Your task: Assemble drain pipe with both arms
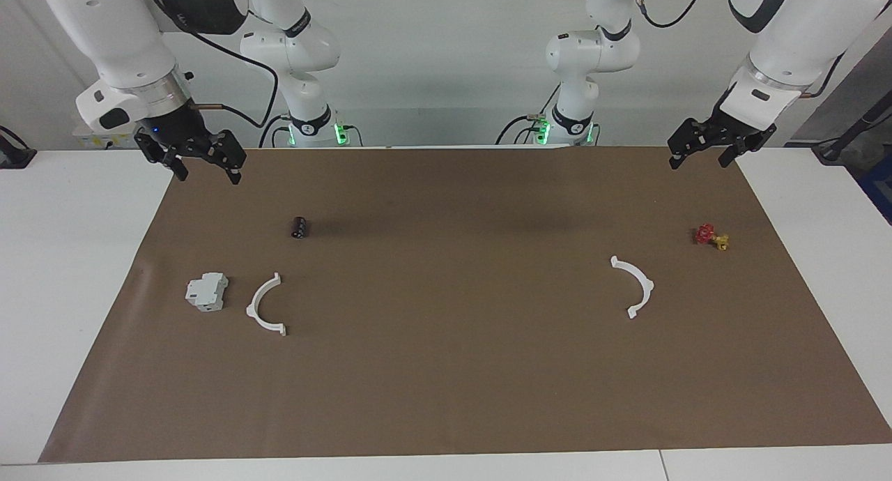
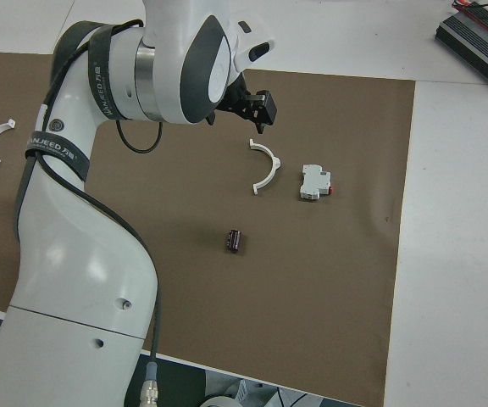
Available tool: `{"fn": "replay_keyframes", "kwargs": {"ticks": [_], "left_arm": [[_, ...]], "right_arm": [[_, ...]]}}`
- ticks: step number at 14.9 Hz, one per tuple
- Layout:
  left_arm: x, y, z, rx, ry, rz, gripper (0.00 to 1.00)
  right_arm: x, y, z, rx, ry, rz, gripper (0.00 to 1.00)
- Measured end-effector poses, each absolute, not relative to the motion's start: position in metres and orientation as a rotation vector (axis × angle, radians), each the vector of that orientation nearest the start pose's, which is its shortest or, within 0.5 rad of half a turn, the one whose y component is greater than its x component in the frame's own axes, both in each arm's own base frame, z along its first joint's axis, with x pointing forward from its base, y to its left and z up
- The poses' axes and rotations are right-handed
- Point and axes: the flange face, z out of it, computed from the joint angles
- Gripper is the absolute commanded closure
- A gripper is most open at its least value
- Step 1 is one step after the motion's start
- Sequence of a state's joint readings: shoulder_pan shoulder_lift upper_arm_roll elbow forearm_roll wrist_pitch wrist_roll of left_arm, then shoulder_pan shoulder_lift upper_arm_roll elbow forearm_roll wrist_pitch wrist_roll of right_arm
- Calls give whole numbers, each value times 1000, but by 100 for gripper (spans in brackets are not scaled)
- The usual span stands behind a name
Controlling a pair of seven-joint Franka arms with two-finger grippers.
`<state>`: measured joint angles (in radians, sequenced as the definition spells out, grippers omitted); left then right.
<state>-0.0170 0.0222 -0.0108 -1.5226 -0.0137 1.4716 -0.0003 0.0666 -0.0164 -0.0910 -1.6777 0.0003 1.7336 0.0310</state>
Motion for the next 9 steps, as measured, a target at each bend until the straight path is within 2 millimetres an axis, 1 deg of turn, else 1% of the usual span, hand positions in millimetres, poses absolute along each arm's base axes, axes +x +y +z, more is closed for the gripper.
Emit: {"fn": "replay_keyframes", "kwargs": {"ticks": [1, 2, 4, 5, 7, 8, 9], "left_arm": [[551, -17, 626, -3152, 45, 116, 0], [551, -17, 626, -3152, 45, 116, 0], [551, -17, 626, -3152, 45, 116, 0], [551, -17, 626, -3152, 45, 116, 0], [551, -17, 626, -3152, 45, 116, 0], [551, -17, 626, -3152, 45, 116, 0], [551, -17, 626, -3152, 45, 116, 0]], "right_arm": [[566, -14, 589, -3138, 33, -127, 0], [571, -14, 577, -3140, -36, -138, 0], [592, -12, 539, -3121, -189, -161, 0], [604, -12, 515, -3104, -272, -168, 0], [629, -16, 457, -3077, -440, -192, 0], [636, -17, 427, -3075, -511, -204, 0], [639, -19, 398, -3071, -582, -207, 0]]}}
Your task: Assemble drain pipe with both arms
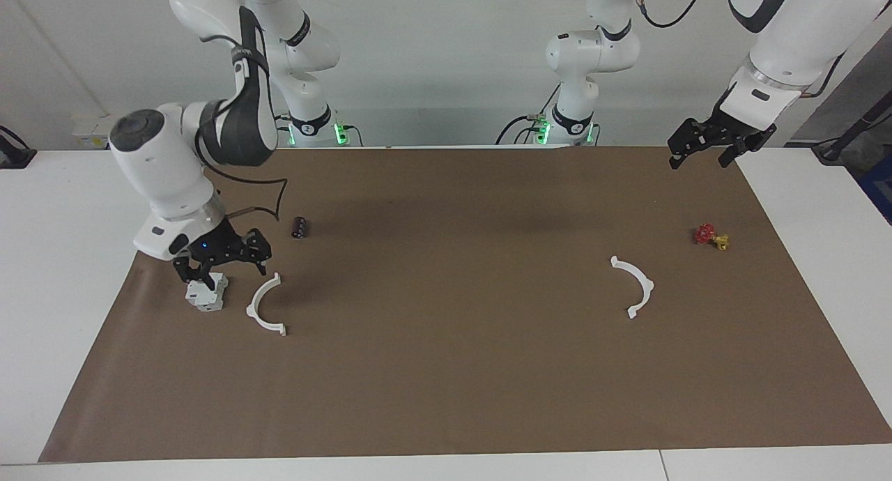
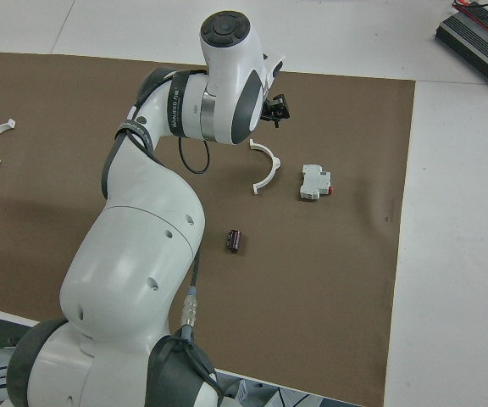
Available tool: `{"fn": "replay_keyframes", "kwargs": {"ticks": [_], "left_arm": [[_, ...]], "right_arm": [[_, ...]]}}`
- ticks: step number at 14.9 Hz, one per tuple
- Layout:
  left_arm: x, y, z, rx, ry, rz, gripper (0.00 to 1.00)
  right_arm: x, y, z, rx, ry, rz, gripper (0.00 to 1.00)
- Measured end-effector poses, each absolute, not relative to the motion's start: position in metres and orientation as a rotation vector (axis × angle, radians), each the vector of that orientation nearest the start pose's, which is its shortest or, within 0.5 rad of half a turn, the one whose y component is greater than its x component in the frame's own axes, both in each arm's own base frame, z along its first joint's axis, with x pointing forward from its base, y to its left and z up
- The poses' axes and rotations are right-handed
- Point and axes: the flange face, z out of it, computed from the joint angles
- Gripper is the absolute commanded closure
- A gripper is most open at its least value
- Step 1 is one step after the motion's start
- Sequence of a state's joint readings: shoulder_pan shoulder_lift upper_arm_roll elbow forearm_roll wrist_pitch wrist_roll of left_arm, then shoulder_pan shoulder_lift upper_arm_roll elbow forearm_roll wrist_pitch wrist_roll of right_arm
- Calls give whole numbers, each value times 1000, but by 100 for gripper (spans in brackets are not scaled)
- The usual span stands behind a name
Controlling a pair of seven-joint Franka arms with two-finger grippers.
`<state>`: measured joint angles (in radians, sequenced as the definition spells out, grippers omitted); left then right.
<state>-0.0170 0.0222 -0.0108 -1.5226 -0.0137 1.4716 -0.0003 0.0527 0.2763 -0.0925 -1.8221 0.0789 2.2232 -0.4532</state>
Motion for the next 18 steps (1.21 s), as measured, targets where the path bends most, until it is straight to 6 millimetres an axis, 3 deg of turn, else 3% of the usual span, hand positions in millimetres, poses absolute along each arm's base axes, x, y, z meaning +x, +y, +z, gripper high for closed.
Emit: {"fn": "replay_keyframes", "kwargs": {"ticks": [3, 6, 11, 13, 18], "left_arm": [[551, -17, 626, -3152, 45, 116, 0], [551, -17, 626, -3152, 45, 116, 0], [551, -17, 626, -3152, 45, 116, 0], [551, -17, 626, -3152, 45, 116, 0], [551, -17, 626, -3152, 45, 116, 0]], "right_arm": [[636, -34, 331, -3064, -735, -215, 1], [632, -51, 302, -3053, -813, -184, 14], [632, -49, 295, -3045, -824, -174, 68], [632, -47, 292, -3032, -787, -191, 100], [639, -46, 297, -3020, -795, -218, 100]]}}
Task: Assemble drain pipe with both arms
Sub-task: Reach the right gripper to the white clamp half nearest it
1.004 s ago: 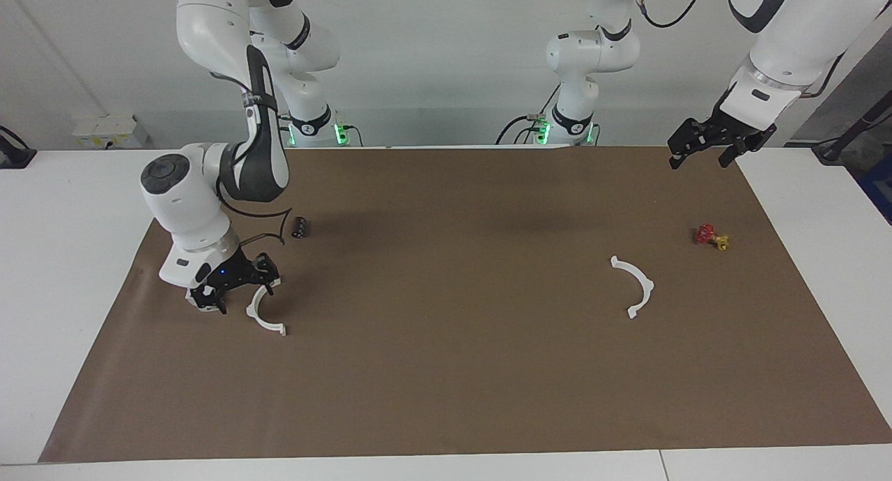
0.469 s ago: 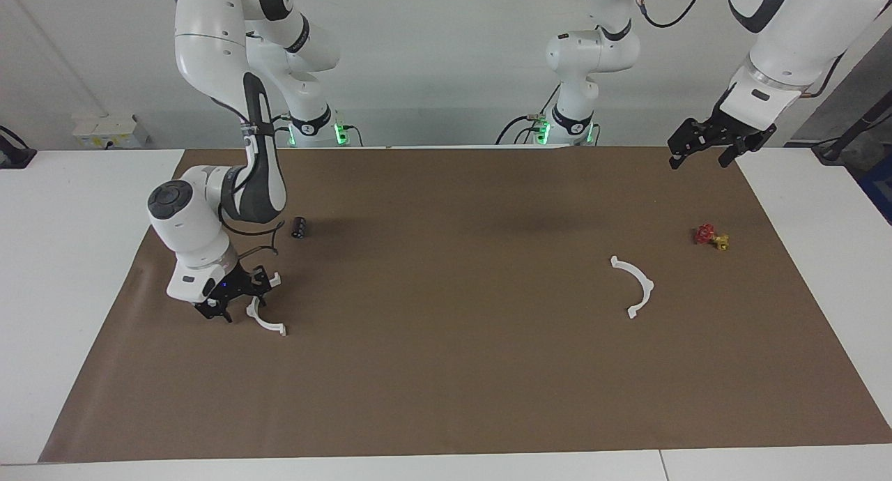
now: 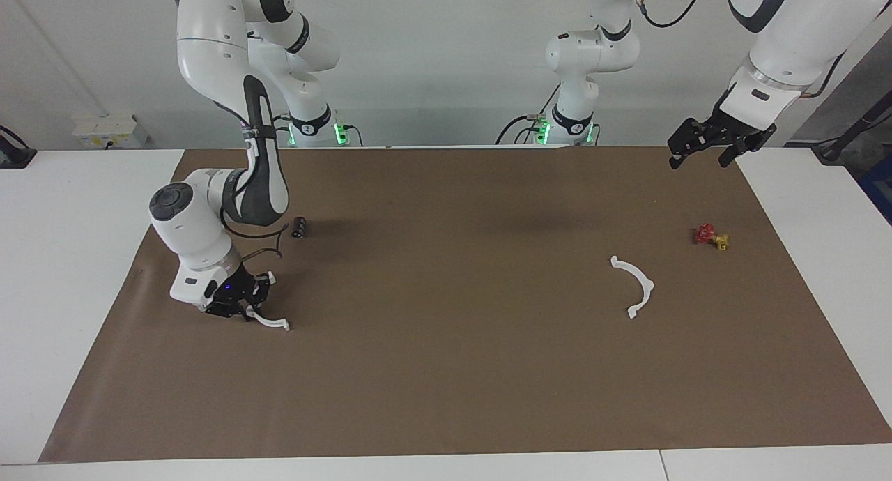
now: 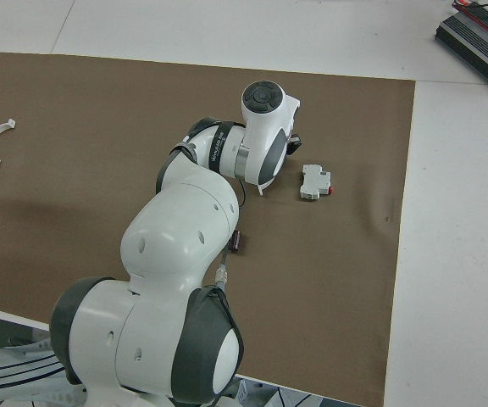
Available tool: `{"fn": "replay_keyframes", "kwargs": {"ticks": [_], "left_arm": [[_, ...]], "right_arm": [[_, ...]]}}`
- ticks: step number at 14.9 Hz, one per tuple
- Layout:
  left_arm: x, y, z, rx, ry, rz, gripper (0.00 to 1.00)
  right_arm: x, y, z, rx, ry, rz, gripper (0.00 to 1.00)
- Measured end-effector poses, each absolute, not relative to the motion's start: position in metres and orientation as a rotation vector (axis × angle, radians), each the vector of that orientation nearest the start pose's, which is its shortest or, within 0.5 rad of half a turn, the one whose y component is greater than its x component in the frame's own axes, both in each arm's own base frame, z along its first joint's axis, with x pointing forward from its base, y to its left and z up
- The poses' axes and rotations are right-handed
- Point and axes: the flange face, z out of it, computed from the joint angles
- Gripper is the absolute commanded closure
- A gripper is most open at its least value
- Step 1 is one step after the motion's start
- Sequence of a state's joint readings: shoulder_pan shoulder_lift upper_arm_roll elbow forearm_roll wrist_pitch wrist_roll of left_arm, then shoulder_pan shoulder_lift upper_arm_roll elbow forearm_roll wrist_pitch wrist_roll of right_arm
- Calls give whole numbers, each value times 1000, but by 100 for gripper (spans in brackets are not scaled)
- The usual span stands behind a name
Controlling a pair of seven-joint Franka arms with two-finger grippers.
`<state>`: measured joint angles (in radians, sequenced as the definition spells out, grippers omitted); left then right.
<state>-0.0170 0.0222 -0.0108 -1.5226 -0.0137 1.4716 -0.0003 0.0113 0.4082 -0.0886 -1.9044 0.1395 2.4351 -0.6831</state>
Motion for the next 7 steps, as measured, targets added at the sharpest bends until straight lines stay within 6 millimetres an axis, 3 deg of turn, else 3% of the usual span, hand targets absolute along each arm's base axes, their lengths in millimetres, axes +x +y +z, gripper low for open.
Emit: {"fn": "replay_keyframes", "kwargs": {"ticks": [2, 4, 7], "left_arm": [[551, -17, 626, -3152, 45, 116, 0], [551, -17, 626, -3152, 45, 116, 0], [551, -17, 626, -3152, 45, 116, 0]], "right_arm": [[647, -39, 316, -3003, -780, -174, 100], [654, -17, 337, -3008, -674, -132, 100], [653, 62, 350, -3034, -480, -81, 100]]}}
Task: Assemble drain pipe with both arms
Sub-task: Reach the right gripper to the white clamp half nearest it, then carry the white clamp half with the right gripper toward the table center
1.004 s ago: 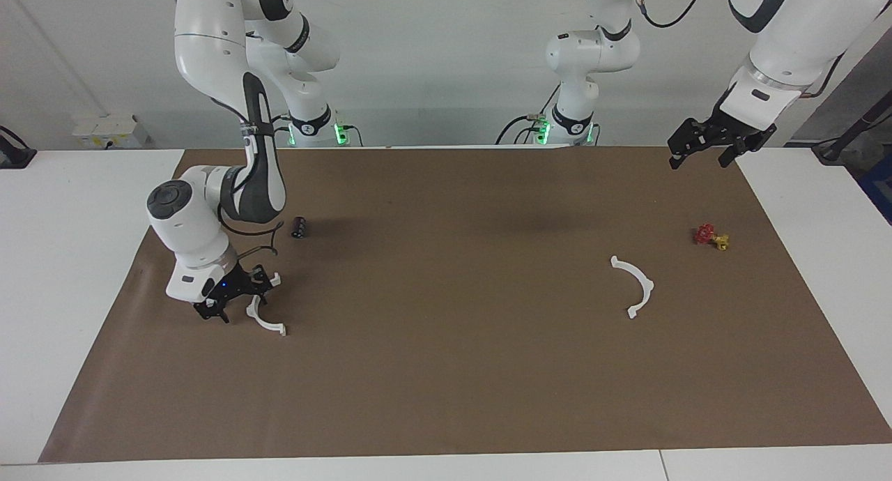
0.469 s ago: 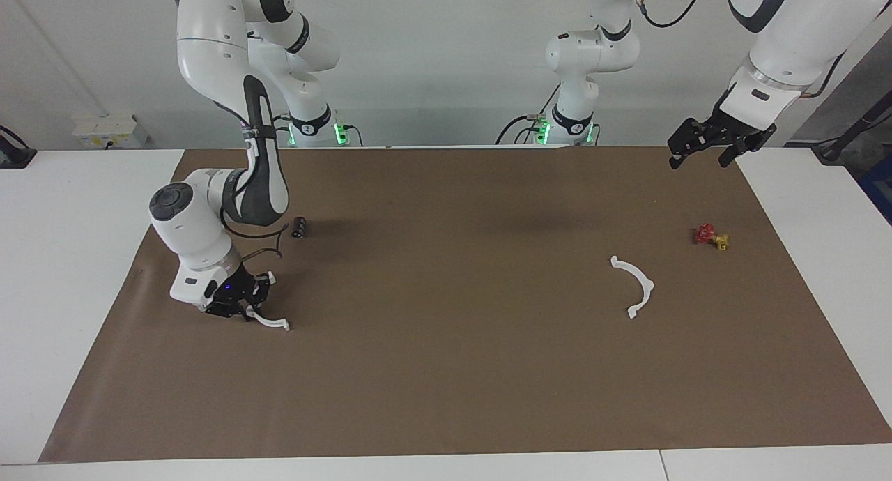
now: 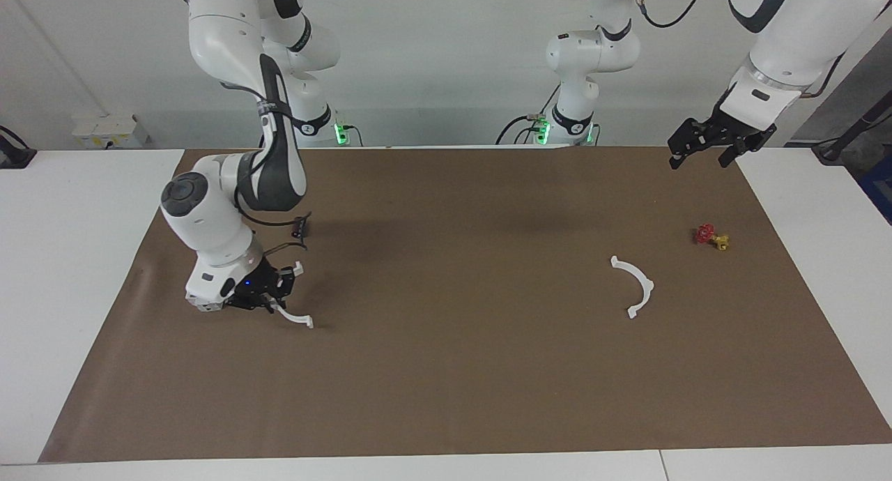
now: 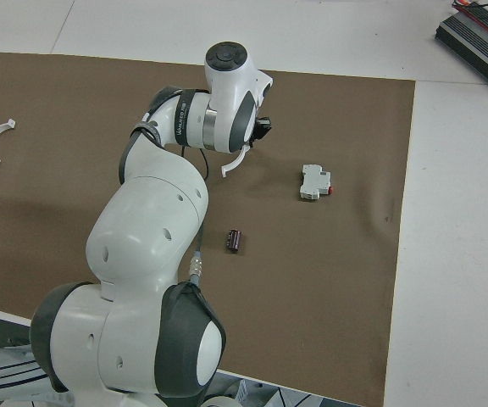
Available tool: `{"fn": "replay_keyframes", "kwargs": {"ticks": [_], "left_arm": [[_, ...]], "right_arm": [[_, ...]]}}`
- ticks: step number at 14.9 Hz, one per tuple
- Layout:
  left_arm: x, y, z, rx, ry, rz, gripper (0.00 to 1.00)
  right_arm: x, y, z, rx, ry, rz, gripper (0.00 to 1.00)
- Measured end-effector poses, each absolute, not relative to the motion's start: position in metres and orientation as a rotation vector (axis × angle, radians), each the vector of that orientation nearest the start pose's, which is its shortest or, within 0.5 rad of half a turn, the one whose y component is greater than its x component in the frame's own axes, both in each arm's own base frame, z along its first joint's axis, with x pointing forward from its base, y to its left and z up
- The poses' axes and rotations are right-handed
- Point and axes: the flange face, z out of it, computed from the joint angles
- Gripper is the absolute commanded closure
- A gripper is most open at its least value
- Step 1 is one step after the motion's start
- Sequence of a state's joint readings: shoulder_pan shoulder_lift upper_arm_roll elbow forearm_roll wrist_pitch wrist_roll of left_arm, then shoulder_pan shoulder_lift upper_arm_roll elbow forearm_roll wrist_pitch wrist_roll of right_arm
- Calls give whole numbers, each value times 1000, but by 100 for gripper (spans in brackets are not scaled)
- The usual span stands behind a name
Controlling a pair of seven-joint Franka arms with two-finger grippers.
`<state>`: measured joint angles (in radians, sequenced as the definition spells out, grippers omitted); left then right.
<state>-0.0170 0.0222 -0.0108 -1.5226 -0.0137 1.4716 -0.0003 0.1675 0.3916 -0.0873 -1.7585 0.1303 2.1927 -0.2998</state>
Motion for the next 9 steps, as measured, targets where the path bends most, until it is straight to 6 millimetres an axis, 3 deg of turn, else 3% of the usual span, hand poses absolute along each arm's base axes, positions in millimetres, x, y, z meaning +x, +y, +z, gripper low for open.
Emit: {"fn": "replay_keyframes", "kwargs": {"ticks": [5, 7, 9], "left_arm": [[551, -17, 626, -3152, 45, 116, 0], [551, -17, 626, -3152, 45, 116, 0], [551, -17, 626, -3152, 45, 116, 0]], "right_arm": [[618, 224, 353, -3118, -257, -61, 100], [600, 268, 351, -3123, -181, -56, 100], [587, 298, 346, -3123, -135, -59, 100]]}}
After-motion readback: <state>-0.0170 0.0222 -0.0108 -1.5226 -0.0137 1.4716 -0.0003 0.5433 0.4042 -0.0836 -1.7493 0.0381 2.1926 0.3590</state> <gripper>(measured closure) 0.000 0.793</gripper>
